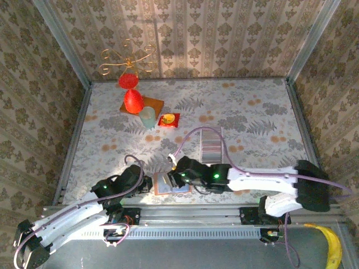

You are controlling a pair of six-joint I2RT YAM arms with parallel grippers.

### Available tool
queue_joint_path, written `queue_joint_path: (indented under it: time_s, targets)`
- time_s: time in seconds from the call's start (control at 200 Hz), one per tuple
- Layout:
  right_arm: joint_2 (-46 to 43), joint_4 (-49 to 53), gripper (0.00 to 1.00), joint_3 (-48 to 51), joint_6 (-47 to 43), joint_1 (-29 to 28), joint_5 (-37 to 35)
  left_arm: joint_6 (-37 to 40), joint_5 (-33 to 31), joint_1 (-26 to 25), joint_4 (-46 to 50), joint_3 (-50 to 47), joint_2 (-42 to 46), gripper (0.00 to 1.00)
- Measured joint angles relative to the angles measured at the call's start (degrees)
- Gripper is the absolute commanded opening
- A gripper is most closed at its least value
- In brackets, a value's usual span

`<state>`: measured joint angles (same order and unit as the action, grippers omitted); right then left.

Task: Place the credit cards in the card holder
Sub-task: Flip over the card slot in the card holder, then pick up the credit card from the storage box.

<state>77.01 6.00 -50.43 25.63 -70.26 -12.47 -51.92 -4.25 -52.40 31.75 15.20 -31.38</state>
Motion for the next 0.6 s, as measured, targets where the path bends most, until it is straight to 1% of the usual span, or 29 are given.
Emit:
queue_joint_path:
  time_s: [0.1, 0.125, 0.19, 0.235, 0.31, 0.365, 0.435, 0.505, 0.57, 0.6]
  targets:
    - [-7.41, 3.91, 0.46, 0.02, -18.16, 1.25, -1.33, 0.44, 0.39, 0.00, -0.48, 0.00, 0.00, 0.18]
    - [-8.55, 5.05, 0.46, 0.02, -21.44, 1.84, -1.33, 0.61, 0.46, 0.00, -0.59, 0.02, 0.00, 0.18]
    - [-11.19, 9.18, 0.48, 0.00, -30.69, 6.05, -0.15, 0.85, 0.61, 0.00, -0.90, 0.02, 0.00, 0.20]
    - [-12.02, 12.15, 0.50, -0.07, -35.36, 10.47, 1.60, 1.29, 0.63, 0.00, -1.16, 0.02, 0.00, 0.21]
    - [-12.52, 16.70, 0.60, -0.04, -43.32, 18.58, 3.23, 1.90, 0.81, 0.00, -1.46, 0.04, 0.00, 0.23]
    - [-13.03, 17.59, 0.62, 0.85, -48.04, 22.73, 2.64, 2.36, 1.03, 0.00, -1.60, 0.11, 0.00, 0.23]
    - [-13.92, 17.77, 0.62, 2.49, -53.72, 25.88, 2.69, 2.91, 1.29, 0.00, -1.75, 0.20, -0.02, 0.24]
    - [-14.36, 18.49, 0.63, 3.48, -59.34, 28.68, 4.24, 3.39, 1.60, 0.02, -1.79, 0.22, -0.04, 0.24]
    - [-14.58, 18.78, 0.68, 4.28, -64.43, 30.40, 5.66, 3.78, 1.92, 0.02, -1.79, 0.22, -0.04, 0.24]
    - [-14.69, 18.82, 0.69, 4.72, -66.40, 30.69, 6.23, 3.89, 2.01, 0.02, -1.81, 0.22, -0.04, 0.24]
